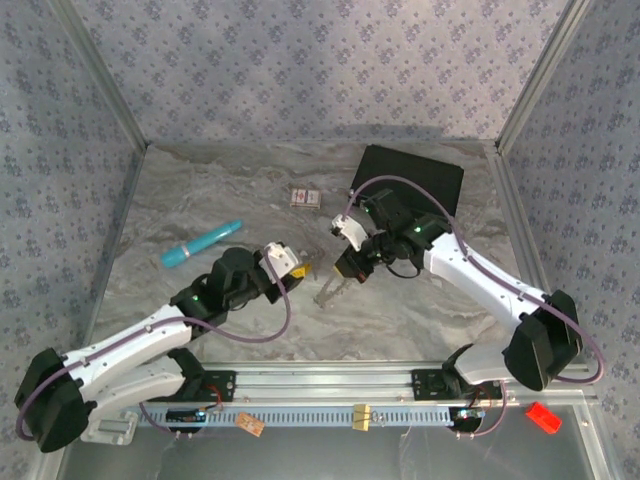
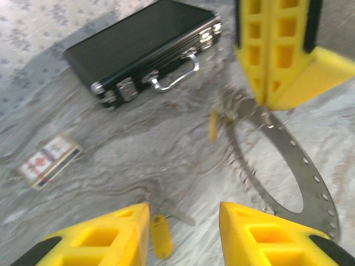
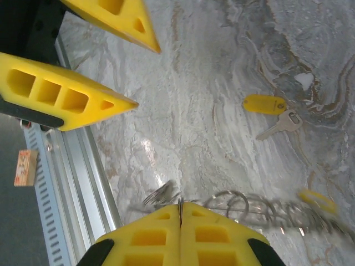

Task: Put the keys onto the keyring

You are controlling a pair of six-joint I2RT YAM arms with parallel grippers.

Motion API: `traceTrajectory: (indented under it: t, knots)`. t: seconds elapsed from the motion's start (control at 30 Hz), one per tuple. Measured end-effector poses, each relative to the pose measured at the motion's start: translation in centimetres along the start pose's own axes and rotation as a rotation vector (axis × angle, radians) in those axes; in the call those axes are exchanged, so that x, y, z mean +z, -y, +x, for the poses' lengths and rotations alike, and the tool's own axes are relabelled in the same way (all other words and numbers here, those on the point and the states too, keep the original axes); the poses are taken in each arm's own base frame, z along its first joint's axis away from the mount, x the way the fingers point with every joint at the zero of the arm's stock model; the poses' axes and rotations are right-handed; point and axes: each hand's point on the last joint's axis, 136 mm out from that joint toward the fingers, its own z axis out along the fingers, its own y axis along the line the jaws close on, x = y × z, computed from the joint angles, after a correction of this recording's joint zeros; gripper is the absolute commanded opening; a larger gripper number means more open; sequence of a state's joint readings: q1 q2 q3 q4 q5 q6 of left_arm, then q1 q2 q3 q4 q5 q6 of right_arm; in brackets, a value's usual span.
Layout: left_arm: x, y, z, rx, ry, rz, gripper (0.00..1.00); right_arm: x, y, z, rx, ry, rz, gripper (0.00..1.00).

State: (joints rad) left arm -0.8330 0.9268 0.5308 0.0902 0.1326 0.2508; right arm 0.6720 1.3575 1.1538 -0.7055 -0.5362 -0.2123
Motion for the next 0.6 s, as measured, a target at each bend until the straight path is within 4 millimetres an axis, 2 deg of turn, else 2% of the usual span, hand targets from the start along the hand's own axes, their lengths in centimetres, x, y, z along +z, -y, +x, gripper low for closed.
traceTrajectory:
  t: [0.13,0.33,0.6]
  knots:
    - [0.6,1.6,-0.4,0.009,0.030,0.101,0.27,-0.2,-1.3,-0.3,-0.098,-0.018,-0.012,0.00]
    - [1.2,4.1,-0.5,0.008,0.065,0.247,0.26,-0.4,-2.6,-0.9,-0.221,-0.011,-0.025,0.00]
    - [0.9,5.6,-0.7,-0.006,0.116,0.333,0.27,-1.4,-4.0,-1.4,-0.331,0.027,-0.033,0.00]
